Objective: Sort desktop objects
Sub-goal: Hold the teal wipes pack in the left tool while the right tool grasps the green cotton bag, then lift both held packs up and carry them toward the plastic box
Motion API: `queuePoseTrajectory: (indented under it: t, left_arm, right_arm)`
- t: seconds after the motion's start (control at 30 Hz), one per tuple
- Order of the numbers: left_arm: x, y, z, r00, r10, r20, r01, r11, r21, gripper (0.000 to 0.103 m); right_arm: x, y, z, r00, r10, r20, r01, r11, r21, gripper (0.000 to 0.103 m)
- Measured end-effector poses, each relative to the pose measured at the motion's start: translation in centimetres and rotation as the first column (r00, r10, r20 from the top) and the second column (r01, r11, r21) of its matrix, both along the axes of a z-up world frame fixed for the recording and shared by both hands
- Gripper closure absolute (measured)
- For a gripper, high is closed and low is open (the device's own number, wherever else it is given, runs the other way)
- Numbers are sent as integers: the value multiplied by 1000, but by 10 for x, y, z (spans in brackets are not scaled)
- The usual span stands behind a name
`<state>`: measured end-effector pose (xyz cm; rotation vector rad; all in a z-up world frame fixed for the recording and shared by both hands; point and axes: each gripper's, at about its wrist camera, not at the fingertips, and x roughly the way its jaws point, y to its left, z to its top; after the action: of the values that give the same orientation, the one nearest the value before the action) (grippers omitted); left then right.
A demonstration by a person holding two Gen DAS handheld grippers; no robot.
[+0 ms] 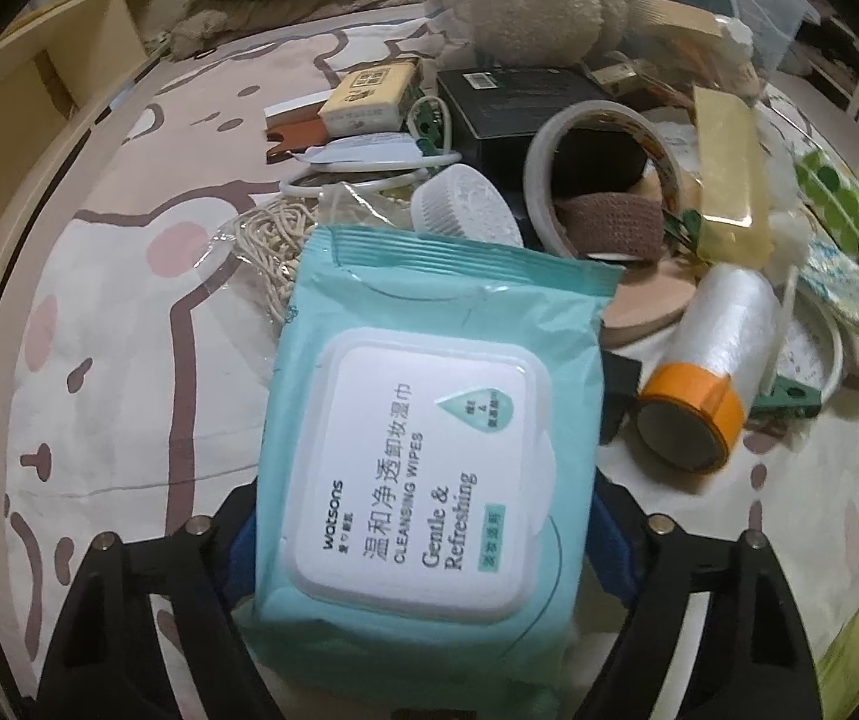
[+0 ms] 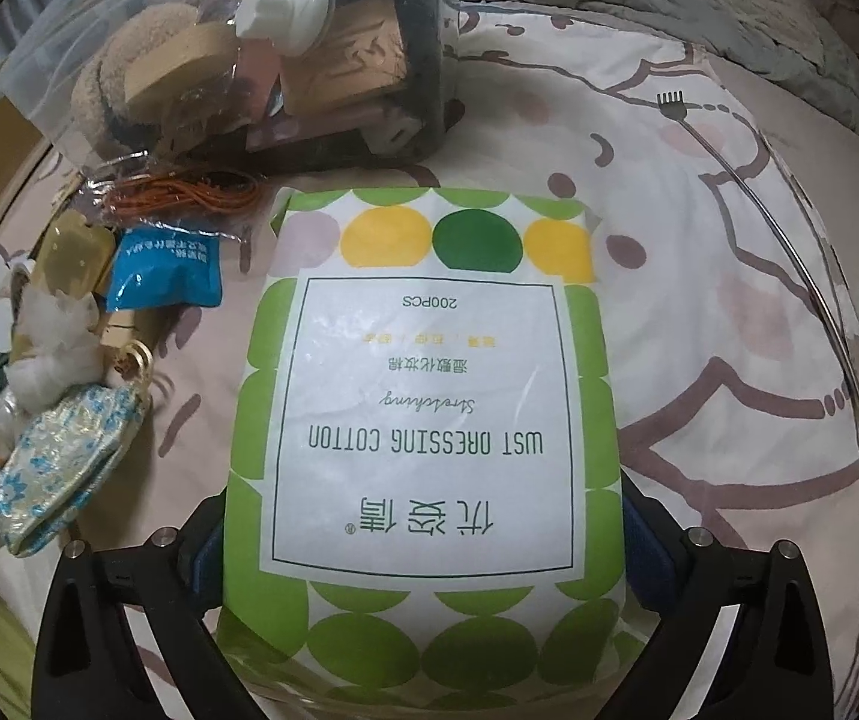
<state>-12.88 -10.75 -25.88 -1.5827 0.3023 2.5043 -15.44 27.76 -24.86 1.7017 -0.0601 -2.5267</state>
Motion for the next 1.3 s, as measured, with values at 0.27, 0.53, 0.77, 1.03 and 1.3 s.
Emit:
queuePoseTrajectory:
  t: [0.27, 0.53, 0.77, 1.03, 1.3]
  left_arm:
    - [6, -2, 6, 1000, 13, -1, -13, 1000, 19, 26]
    - [7, -18, 25, 995, 92, -46, -89, 994, 66, 26]
    - [6, -25, 44, 987, 135, -90, -127, 988, 86, 26]
    - [-1, -23, 66, 979, 152, -135, -141, 986, 93, 26]
    - [-3, -12, 112, 964, 148, -220, -125, 985, 115, 26]
  right_arm:
    - [5, 8, 1, 1000, -15, -2, 15, 999, -28, 3]
    - [-1, -4, 11, 999, -45, -15, 44, 995, -87, 4]
    - [-16, -1, 20, 997, -63, -51, 56, 991, -122, 4]
    - [-15, 3, 58, 986, -85, -142, 64, 987, -147, 4]
    - [-10, 1, 101, 975, -83, -206, 49, 985, -165, 4]
